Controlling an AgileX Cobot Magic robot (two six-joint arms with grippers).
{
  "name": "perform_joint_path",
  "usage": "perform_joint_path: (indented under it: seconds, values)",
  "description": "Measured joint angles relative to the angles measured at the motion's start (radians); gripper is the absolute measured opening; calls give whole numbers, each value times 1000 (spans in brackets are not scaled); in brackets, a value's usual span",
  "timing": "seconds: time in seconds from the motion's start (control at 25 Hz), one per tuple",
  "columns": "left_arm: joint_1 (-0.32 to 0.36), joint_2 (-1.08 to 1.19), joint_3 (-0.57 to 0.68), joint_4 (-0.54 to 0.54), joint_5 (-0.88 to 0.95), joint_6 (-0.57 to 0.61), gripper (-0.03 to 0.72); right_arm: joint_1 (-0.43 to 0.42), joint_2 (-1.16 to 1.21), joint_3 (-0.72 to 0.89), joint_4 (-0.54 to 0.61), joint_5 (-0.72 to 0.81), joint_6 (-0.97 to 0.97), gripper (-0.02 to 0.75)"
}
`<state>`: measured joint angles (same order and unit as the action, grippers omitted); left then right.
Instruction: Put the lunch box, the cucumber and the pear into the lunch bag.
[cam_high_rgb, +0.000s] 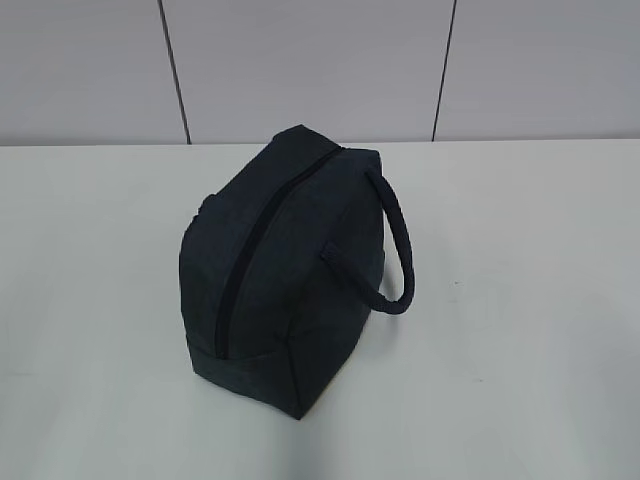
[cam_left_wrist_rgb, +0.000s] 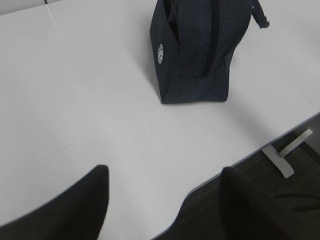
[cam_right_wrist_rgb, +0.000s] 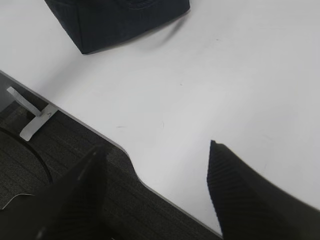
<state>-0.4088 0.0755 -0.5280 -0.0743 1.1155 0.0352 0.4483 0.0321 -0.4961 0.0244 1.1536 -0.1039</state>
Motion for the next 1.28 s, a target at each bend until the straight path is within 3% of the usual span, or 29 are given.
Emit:
perform_joint_path:
  seconds: [0.32, 1.04, 1.28]
  values:
    - [0, 0, 0, 0, 0, 70, 410, 0, 0, 0, 0, 0, 1, 496]
    - [6, 0, 0, 0, 0, 76, 347, -8, -3, 0, 2, 0, 3, 496]
    - [145, -85, -1, 0, 2, 76, 326, -194, -44, 1, 2, -4, 3, 496]
